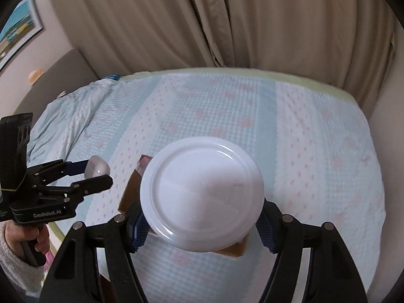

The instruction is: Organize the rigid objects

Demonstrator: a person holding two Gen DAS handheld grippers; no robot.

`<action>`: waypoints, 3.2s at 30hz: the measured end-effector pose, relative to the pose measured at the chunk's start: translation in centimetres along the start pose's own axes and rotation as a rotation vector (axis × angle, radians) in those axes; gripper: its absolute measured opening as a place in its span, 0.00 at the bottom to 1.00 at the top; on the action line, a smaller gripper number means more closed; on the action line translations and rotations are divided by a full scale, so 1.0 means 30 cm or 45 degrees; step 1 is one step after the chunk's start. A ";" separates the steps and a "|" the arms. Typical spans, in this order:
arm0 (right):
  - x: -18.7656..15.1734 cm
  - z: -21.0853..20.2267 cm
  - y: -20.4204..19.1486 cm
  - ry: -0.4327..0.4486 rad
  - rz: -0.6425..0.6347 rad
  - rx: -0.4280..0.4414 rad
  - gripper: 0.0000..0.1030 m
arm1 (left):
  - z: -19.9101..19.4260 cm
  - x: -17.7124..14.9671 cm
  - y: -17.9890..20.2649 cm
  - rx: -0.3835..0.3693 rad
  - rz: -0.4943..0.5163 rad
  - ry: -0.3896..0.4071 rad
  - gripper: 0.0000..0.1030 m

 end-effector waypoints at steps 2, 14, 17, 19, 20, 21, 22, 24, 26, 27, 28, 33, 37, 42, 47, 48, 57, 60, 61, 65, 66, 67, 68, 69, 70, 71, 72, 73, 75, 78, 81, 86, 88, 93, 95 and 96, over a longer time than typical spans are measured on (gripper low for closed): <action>-0.002 0.039 -0.032 -0.018 0.050 -0.010 0.64 | 0.036 0.014 -0.045 0.006 0.020 -0.028 0.56; -0.089 0.333 -0.130 -0.228 0.115 -0.051 0.64 | 0.335 0.031 -0.163 0.057 0.023 -0.204 0.56; -0.122 0.407 -0.131 -0.281 0.130 -0.041 0.64 | 0.405 0.029 -0.177 0.073 0.024 -0.250 0.56; -0.138 0.458 -0.136 -0.313 0.134 -0.033 0.64 | 0.454 0.026 -0.184 0.086 0.032 -0.279 0.56; -0.146 0.488 -0.137 -0.329 0.134 -0.025 0.64 | 0.481 0.022 -0.188 0.092 0.039 -0.296 0.56; -0.155 0.515 -0.138 -0.343 0.135 -0.018 0.64 | 0.510 0.016 -0.188 0.101 0.054 -0.314 0.56; -0.165 0.541 -0.138 -0.359 0.137 -0.012 0.64 | 0.537 0.009 -0.185 0.110 0.074 -0.329 0.56; -0.183 0.591 -0.136 -0.393 0.139 -0.003 0.64 | 0.573 0.001 -0.180 0.120 0.094 -0.349 0.56; -0.198 0.621 -0.137 -0.414 0.136 0.001 0.64 | 0.605 -0.006 -0.179 0.123 0.101 -0.368 0.56; -0.204 0.637 -0.137 -0.424 0.135 0.007 0.64 | 0.613 -0.007 -0.179 0.128 0.104 -0.370 0.56; -0.207 0.647 -0.140 -0.431 0.135 0.013 0.64 | 0.619 -0.007 -0.178 0.133 0.109 -0.371 0.56; -0.225 0.679 -0.160 -0.455 0.117 0.022 0.64 | 0.628 -0.007 -0.178 0.138 0.127 -0.380 0.56; -0.237 0.676 -0.170 -0.442 0.131 0.028 0.65 | 0.610 -0.015 -0.169 0.133 0.148 -0.369 0.56; -0.239 0.626 -0.180 -0.333 0.140 0.002 1.00 | 0.534 -0.009 -0.184 0.110 0.070 -0.279 1.00; -0.251 0.556 -0.197 -0.277 0.089 -0.032 1.00 | 0.471 -0.021 -0.201 0.114 0.052 -0.235 1.00; -0.258 0.541 -0.197 -0.271 0.090 -0.040 1.00 | 0.458 -0.030 -0.205 0.116 0.049 -0.226 1.00; -0.256 0.440 -0.207 -0.277 0.093 -0.087 1.00 | 0.344 -0.096 -0.211 0.110 0.009 -0.183 1.00; -0.247 0.412 -0.212 -0.273 0.083 -0.090 1.00 | 0.295 -0.111 -0.203 0.115 0.009 -0.160 1.00; -0.243 0.395 -0.213 -0.267 0.087 -0.084 1.00 | 0.280 -0.115 -0.197 0.116 0.009 -0.152 1.00; -0.229 0.338 -0.210 -0.244 0.086 -0.075 1.00 | 0.200 -0.119 -0.157 0.122 0.006 -0.101 1.00; -0.223 0.317 -0.207 -0.235 0.083 -0.073 1.00 | 0.172 -0.119 -0.142 0.125 0.001 -0.082 1.00; -0.216 0.292 -0.202 -0.230 0.079 -0.071 1.00 | 0.146 -0.119 -0.131 0.131 -0.006 -0.064 1.00; -0.209 0.275 -0.199 -0.225 0.074 -0.068 1.00 | 0.113 -0.120 -0.112 0.133 -0.019 -0.042 1.00; -0.202 0.247 -0.191 -0.217 0.069 -0.062 1.00 | 0.089 -0.119 -0.099 0.132 -0.028 -0.027 1.00; -0.196 0.228 -0.183 -0.209 0.069 -0.054 1.00 | 0.053 -0.120 -0.076 0.138 -0.038 -0.004 1.00; -0.188 0.199 -0.172 -0.196 0.069 -0.042 1.00 | 0.032 -0.119 -0.061 0.143 -0.041 0.012 1.00; -0.180 0.168 -0.159 -0.187 0.065 -0.041 1.00 | -0.009 -0.120 -0.031 0.146 -0.042 0.045 1.00; -0.173 0.136 -0.146 -0.177 0.062 -0.050 1.00 | -0.040 -0.118 -0.007 0.149 -0.042 0.067 1.00; -0.153 0.058 -0.114 -0.141 0.059 -0.072 1.00 | -0.130 -0.111 0.063 0.157 -0.039 0.135 1.00; -0.116 -0.081 -0.058 -0.082 0.053 -0.105 1.00 | -0.246 -0.097 0.159 0.170 -0.036 0.228 1.00; -0.068 -0.239 -0.014 -0.007 0.033 -0.198 1.00 | -0.385 -0.082 0.261 0.166 -0.047 0.350 1.00; -0.018 -0.502 0.039 0.145 0.053 -0.321 1.00 | -0.580 -0.074 0.401 0.200 -0.050 0.535 1.00; -0.016 -0.571 0.050 0.190 0.058 -0.354 1.00 | -0.645 -0.086 0.455 0.204 -0.034 0.600 1.00; -0.038 -0.705 0.053 0.279 0.085 -0.420 1.00 | -0.739 -0.132 0.530 0.186 -0.026 0.708 1.00; -0.051 -0.735 0.051 0.305 0.089 -0.439 1.00 | -0.752 -0.151 0.543 0.175 -0.032 0.722 1.00; -0.057 -0.746 0.052 0.311 0.092 -0.445 1.00 | -0.757 -0.160 0.551 0.169 -0.033 0.725 1.00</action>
Point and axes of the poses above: each gripper's, at about its wrist camera, not at the fingertips, and z roughly the way its jaws point, y to its right, x to its top, the point moved 1 cm from there along z, roughly the way its jaws point, and after that the axes turned 14 degrees about -z, right-handed, at the moved point
